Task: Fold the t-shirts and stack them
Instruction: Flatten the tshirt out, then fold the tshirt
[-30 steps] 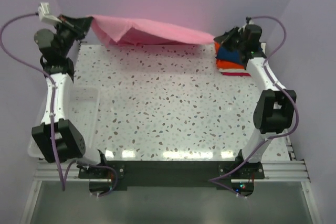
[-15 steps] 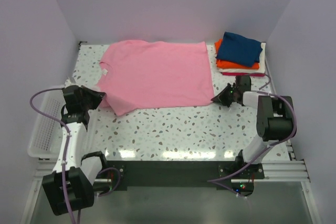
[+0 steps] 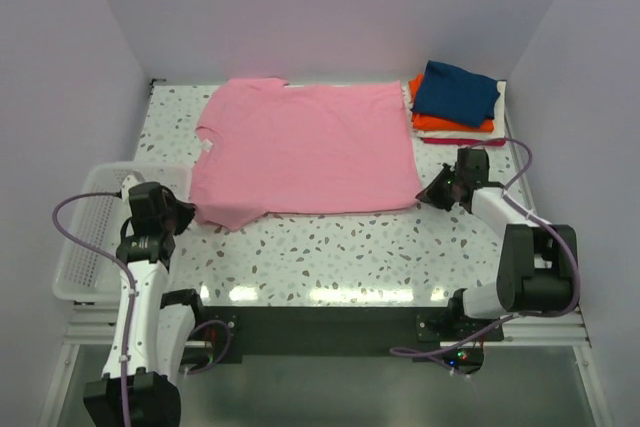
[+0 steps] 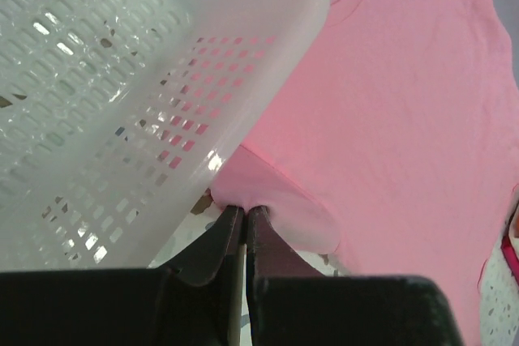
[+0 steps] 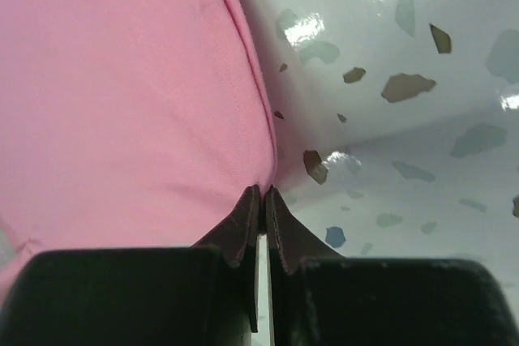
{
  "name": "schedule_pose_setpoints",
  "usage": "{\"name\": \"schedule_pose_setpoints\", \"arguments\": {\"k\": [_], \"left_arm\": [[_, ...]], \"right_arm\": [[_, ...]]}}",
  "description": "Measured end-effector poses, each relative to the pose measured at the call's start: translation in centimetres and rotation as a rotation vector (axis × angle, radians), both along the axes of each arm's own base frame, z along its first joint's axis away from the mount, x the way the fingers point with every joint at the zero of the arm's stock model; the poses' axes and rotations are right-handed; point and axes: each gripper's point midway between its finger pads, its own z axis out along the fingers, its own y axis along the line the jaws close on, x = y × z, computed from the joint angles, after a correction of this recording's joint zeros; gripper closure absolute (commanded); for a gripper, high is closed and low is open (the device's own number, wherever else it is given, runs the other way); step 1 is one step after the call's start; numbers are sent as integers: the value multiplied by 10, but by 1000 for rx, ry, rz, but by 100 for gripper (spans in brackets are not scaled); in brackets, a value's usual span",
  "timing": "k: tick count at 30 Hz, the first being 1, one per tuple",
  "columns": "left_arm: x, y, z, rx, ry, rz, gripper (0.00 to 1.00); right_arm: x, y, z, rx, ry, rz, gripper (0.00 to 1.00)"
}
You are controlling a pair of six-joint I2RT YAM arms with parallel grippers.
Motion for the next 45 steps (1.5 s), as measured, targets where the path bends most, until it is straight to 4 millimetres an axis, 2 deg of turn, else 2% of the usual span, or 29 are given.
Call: {"name": "schedule_pose_setpoints", "arguments": {"k": [7,15,19,32,39,45], "left_arm": [[-15,-23,-12,10,47,-66,100],[-9,-23,-23,3,116,-68,100],[11,-22,-18,3,143,-71,100],[92,-17,22,10,70,-71,100],[138,-14,38,16,43,-76,100],[175,-13,45,26,27,-97,100]], "right_arm": [[-16,-12,5,-75,9,-6,100],[-18,-12,-15,-77,78,6,100],[-4,-12,-15,-75,85,7,100],[65,-7,21,-35,-3,8,100],[88,-6,21,-18,5,2,100],[99,-5,10,-5,33,-9,100]]}}
